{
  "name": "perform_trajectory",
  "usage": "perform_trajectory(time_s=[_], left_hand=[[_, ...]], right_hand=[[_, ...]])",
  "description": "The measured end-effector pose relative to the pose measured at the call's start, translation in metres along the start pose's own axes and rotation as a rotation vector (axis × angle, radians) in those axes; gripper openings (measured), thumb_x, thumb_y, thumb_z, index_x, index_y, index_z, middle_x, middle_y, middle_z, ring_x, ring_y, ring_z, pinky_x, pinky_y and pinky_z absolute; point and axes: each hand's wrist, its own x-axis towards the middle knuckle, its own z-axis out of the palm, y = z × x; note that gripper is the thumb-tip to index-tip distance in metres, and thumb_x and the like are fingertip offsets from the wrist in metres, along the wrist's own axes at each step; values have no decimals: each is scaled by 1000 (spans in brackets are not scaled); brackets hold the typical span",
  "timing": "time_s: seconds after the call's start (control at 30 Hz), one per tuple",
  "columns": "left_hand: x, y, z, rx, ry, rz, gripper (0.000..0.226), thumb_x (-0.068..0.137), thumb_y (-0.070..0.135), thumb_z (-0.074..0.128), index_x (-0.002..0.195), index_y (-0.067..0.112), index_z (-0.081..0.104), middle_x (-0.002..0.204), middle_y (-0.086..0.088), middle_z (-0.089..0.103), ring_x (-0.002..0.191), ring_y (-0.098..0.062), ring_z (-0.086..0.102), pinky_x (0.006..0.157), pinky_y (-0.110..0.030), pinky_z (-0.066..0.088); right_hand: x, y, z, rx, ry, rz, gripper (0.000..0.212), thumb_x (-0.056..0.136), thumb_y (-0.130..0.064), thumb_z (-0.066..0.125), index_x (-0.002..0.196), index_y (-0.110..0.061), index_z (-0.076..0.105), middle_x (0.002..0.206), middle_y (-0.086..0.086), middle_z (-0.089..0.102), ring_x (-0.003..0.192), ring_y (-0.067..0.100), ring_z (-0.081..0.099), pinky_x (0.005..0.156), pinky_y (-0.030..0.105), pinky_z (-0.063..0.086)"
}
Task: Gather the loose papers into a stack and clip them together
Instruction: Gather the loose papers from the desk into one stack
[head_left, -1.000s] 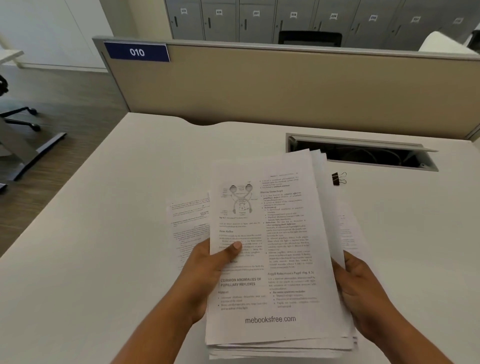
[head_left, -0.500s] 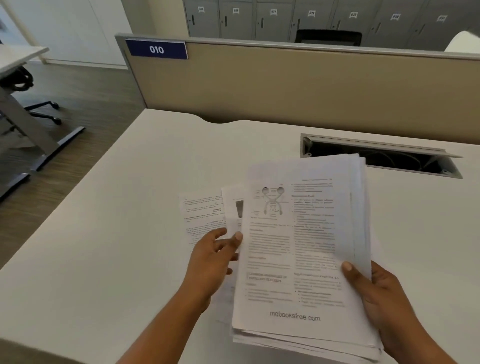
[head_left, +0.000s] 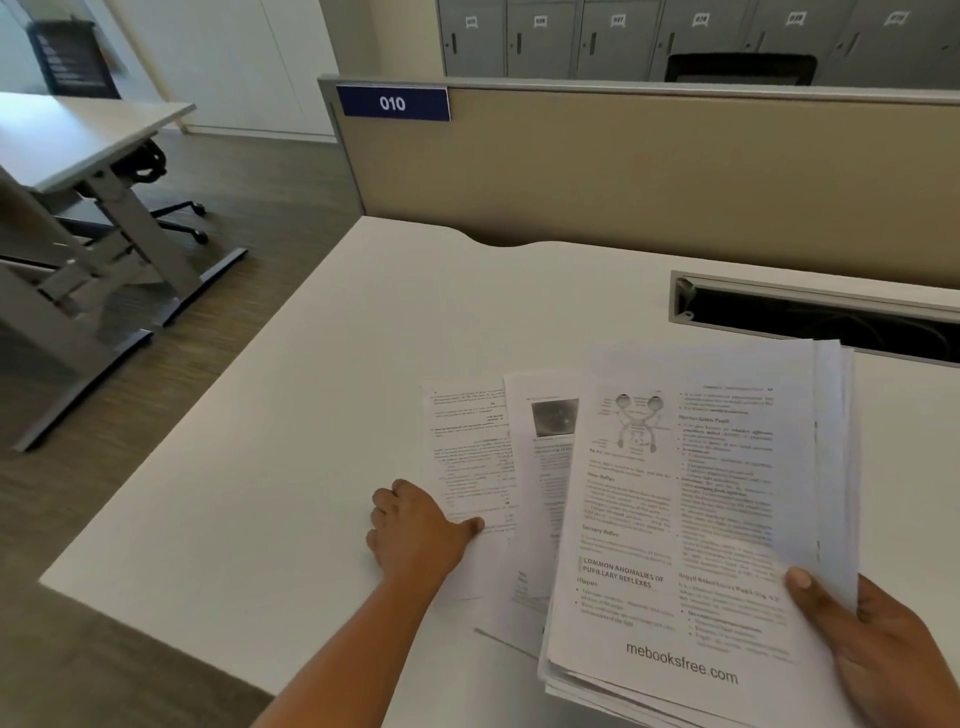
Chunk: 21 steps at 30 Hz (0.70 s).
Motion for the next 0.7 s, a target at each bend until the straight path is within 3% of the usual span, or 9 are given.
perform_trajectory(time_s=[0.07, 0.17, 0.23, 0.27, 0.33, 0.43, 0.5, 0.6, 0.7], left_hand=[[0, 4, -2, -182, -48, -8, 92, 66, 48, 89, 130, 4, 41, 133, -15, 44, 115, -32, 60, 91, -40, 54], [0, 8, -8, -307, -79, -25, 83, 66, 31, 94, 126, 3, 44, 130, -15, 50, 106, -29, 62, 76, -33, 49], [5, 8, -11, -321, -82, -20, 77, 65, 28, 95, 120, 4, 47, 124, -13, 59, 95, -24, 58, 70, -31, 46], [7, 8, -11, -314, -90, -13, 73, 64, 29, 94, 116, 6, 48, 119, -11, 63, 90, -22, 56, 68, -30, 46], [11, 7, -13, -280, -110, -9, 63, 65, 32, 94, 105, 11, 49, 107, -5, 65, 86, -20, 57, 67, -30, 47], [15, 10, -20, -244, -135, -36, 53, 64, 35, 94, 82, 18, 48, 98, -1, 63, 86, -21, 61, 72, -31, 50], [17, 12, -23, -209, -128, -32, 57, 59, 39, 96, 92, 17, 54, 111, -4, 63, 96, -23, 63, 79, -35, 53], [18, 17, -19, -146, -69, 19, 85, 59, 35, 96, 127, 14, 50, 129, -9, 51, 120, -29, 56, 95, -41, 53], [15, 24, -14, -259, -89, 15, 85, 61, 23, 96, 128, 10, 46, 128, -11, 51, 115, -31, 60, 89, -39, 55]], right_hand=[[-1, -2, 0, -8, -16, 13, 102, 19, -86, 71, 94, -18, 73, 63, -16, 75, 76, 20, 68, 68, 31, 48], [2, 3, -2, -1, 3, -6, 92, 18, -88, 67, 84, -25, 72, 63, -20, 74, 76, 19, 70, 62, 25, 50], [5, 6, -2, 0, 46, -36, 70, 31, -83, 72, 74, -28, 75, 61, -22, 73, 72, 13, 72, 52, 14, 52], [6, 8, -1, 4, 45, -36, 49, 49, -73, 77, 70, -30, 76, 60, -22, 73, 74, 15, 72, 50, 12, 52], [8, 10, -1, 21, 60, -48, 13, 82, -35, 73, 72, -27, 74, 56, -24, 70, 88, 26, 70, 61, 23, 53], [11, 14, -4, -9, 46, -27, 4, 88, -22, 67, 86, -24, 69, 56, -24, 70, 94, 33, 68, 82, 37, 47], [12, 18, -5, -7, 45, -4, 6, 85, -29, 72, 81, -24, 72, 57, -23, 71, 90, 30, 68, 81, 37, 47], [14, 22, -7, 0, 32, -31, 14, 69, -49, 78, 73, -35, 77, 62, -21, 74, 79, 23, 68, 62, 31, 54], [16, 27, -9, 19, 26, -52, 10, 88, -21, 68, 79, -21, 72, 56, -21, 71, 77, 23, 65, 57, 27, 51]])
